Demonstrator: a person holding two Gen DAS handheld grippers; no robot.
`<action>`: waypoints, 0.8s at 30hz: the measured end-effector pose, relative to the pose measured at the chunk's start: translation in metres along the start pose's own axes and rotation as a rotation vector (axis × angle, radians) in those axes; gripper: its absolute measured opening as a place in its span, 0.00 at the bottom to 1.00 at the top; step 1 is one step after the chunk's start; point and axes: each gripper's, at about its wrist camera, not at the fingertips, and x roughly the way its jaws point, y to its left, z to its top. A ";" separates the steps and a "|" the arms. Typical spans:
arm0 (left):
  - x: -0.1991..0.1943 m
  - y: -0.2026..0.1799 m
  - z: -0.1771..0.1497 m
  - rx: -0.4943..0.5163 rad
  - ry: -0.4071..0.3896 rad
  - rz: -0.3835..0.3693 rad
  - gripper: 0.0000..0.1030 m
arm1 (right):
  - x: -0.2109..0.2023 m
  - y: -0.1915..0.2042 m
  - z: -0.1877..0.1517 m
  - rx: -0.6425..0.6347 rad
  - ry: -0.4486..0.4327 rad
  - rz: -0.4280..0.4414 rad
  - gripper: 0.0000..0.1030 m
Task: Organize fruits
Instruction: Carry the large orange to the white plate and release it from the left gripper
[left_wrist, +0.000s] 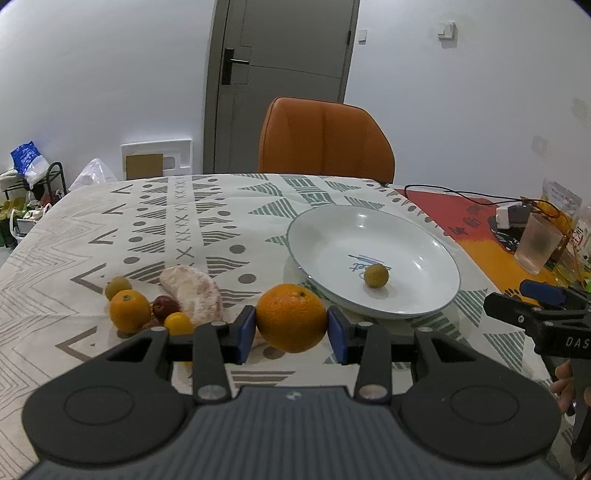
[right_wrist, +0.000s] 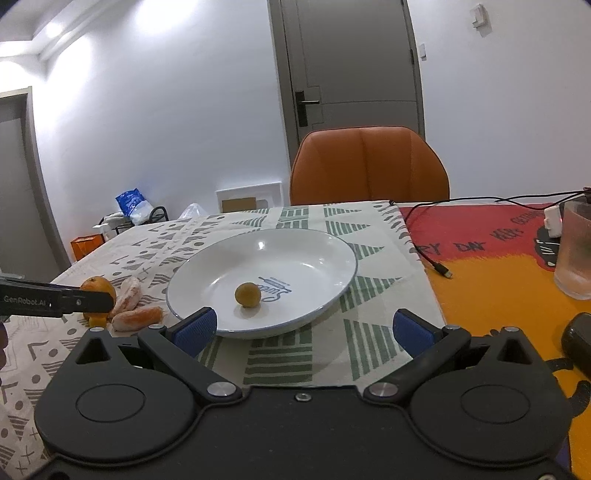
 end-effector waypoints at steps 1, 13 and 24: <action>0.000 -0.001 0.000 0.002 0.000 0.000 0.39 | 0.000 -0.001 -0.001 0.002 0.001 0.003 1.00; 0.004 -0.014 0.002 0.024 0.003 -0.002 0.39 | -0.005 -0.009 -0.005 0.024 -0.012 0.014 1.00; 0.017 -0.028 0.012 0.053 -0.005 -0.019 0.39 | -0.009 -0.006 -0.003 0.047 -0.024 0.053 1.00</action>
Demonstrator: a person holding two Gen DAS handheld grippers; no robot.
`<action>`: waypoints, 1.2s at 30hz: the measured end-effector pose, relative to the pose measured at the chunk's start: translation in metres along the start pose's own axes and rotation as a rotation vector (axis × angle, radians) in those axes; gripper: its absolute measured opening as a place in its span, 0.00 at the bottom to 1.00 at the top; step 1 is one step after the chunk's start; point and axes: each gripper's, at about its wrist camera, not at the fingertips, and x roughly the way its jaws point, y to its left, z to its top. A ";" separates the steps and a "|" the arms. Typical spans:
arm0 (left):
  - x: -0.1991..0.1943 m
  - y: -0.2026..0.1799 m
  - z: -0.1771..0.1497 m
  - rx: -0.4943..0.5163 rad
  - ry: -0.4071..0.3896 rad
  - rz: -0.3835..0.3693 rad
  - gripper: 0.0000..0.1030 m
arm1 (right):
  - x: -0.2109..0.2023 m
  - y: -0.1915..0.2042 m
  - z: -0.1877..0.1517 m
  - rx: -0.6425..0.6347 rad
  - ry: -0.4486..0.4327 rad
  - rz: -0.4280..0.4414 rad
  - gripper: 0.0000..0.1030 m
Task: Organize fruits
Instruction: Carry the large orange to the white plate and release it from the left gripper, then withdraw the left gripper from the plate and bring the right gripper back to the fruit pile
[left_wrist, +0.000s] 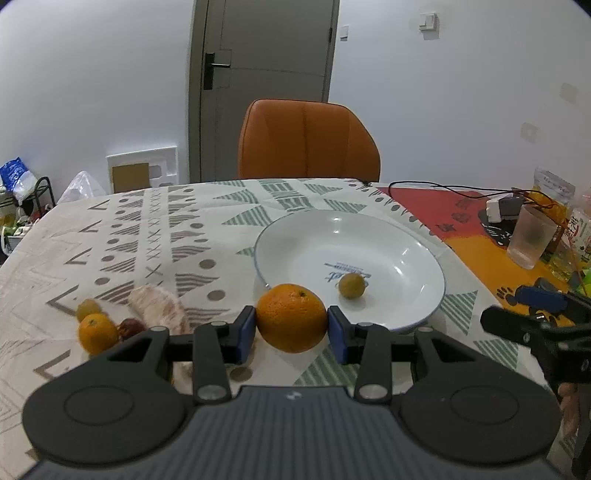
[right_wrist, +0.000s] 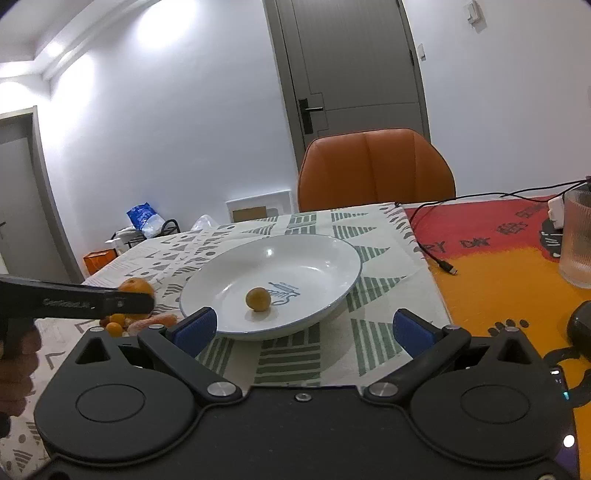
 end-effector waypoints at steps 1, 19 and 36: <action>0.002 -0.001 0.001 0.002 -0.001 -0.003 0.39 | 0.000 0.000 0.000 0.003 0.002 0.003 1.00; 0.038 -0.018 0.017 0.023 0.018 -0.057 0.40 | 0.012 -0.005 -0.001 0.039 0.030 0.012 1.00; 0.016 0.016 0.012 -0.022 0.010 0.010 0.50 | 0.023 0.016 0.001 0.012 0.060 0.035 1.00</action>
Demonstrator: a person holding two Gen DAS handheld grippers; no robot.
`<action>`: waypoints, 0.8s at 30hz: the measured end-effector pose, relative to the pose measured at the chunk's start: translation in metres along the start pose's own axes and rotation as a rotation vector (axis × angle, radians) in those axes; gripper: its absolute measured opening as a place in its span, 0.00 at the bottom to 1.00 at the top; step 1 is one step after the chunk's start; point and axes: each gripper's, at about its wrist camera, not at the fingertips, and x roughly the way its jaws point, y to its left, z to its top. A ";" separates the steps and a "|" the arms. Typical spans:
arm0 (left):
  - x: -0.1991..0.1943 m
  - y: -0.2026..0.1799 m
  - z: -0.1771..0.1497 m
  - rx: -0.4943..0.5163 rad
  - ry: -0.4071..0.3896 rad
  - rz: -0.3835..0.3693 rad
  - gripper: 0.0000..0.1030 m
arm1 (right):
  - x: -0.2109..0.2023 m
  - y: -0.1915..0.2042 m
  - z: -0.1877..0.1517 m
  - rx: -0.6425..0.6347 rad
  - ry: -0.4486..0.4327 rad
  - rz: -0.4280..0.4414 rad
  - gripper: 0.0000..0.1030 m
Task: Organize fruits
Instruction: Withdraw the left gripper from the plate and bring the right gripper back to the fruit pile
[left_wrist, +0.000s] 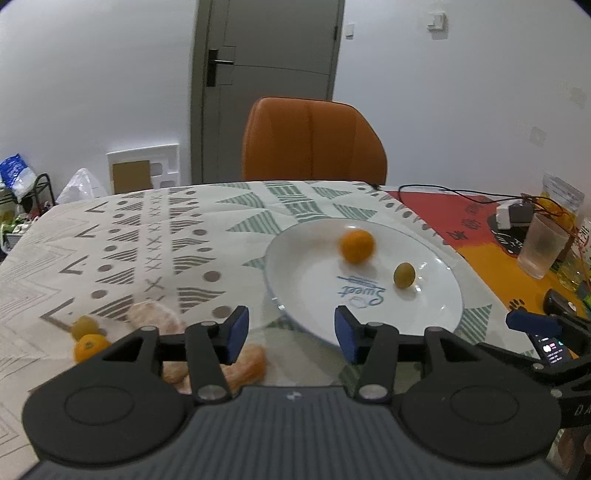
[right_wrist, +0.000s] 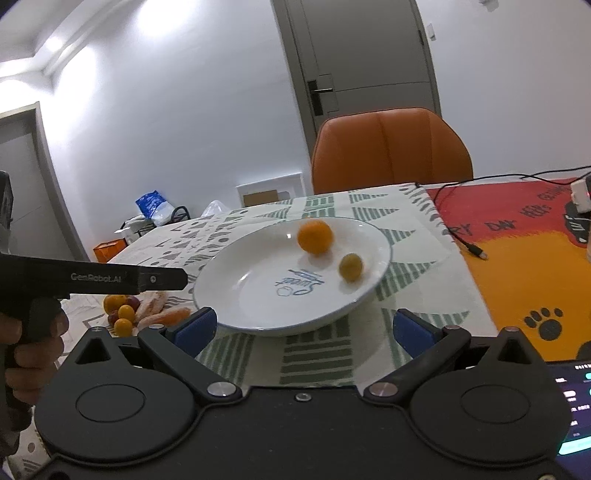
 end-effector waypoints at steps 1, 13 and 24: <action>-0.002 0.004 -0.001 -0.005 0.000 0.005 0.51 | 0.001 0.002 0.000 -0.003 0.002 0.002 1.00; -0.020 0.037 -0.007 -0.054 -0.007 0.066 0.61 | 0.012 0.028 0.005 -0.044 0.015 0.038 1.00; -0.033 0.061 -0.011 -0.075 -0.018 0.120 0.75 | 0.023 0.048 0.008 -0.069 0.023 0.068 1.00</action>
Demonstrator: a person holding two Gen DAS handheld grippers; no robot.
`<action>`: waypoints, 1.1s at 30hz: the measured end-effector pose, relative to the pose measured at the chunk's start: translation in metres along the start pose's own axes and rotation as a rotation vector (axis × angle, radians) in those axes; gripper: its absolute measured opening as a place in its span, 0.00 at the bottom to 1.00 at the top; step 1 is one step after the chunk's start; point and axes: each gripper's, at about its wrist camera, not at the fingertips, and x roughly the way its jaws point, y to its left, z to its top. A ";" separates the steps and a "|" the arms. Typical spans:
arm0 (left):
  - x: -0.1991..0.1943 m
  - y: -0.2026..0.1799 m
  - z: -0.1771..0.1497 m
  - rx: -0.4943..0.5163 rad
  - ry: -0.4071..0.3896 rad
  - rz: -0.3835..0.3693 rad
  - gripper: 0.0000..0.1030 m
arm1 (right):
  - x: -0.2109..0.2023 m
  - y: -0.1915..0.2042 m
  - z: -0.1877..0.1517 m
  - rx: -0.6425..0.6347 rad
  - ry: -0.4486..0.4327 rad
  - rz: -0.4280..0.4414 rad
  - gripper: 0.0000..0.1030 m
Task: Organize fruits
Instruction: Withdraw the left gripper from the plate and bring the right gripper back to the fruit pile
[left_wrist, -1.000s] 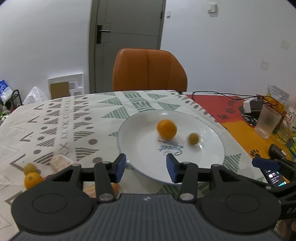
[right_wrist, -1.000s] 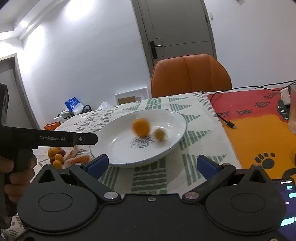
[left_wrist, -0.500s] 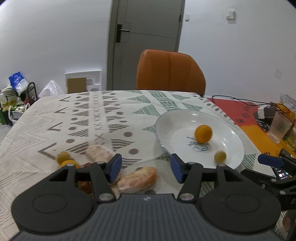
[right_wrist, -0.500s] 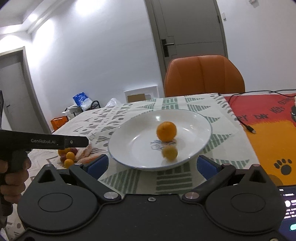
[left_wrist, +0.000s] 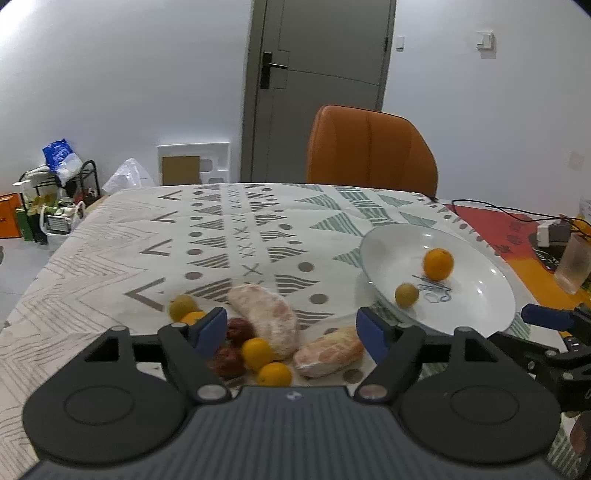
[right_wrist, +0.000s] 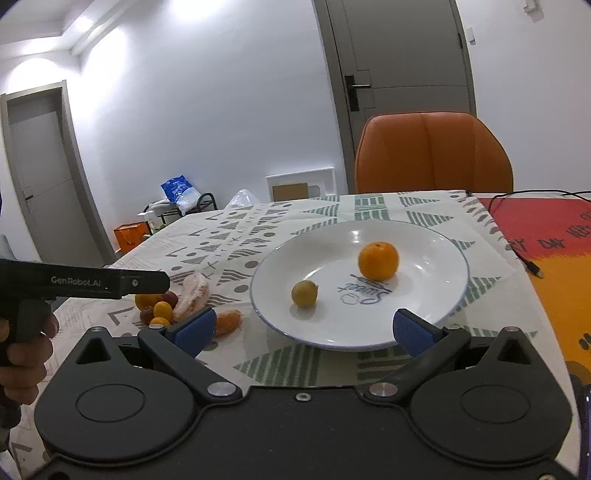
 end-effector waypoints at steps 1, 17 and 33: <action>-0.001 0.002 0.000 -0.003 -0.001 0.007 0.76 | 0.001 0.002 0.000 -0.002 0.001 0.002 1.00; -0.006 0.043 -0.010 -0.080 -0.003 0.062 0.77 | 0.019 0.030 0.005 -0.049 0.026 0.049 1.00; -0.007 0.071 -0.021 -0.124 -0.004 0.062 0.75 | 0.038 0.060 0.009 -0.064 0.025 0.114 1.00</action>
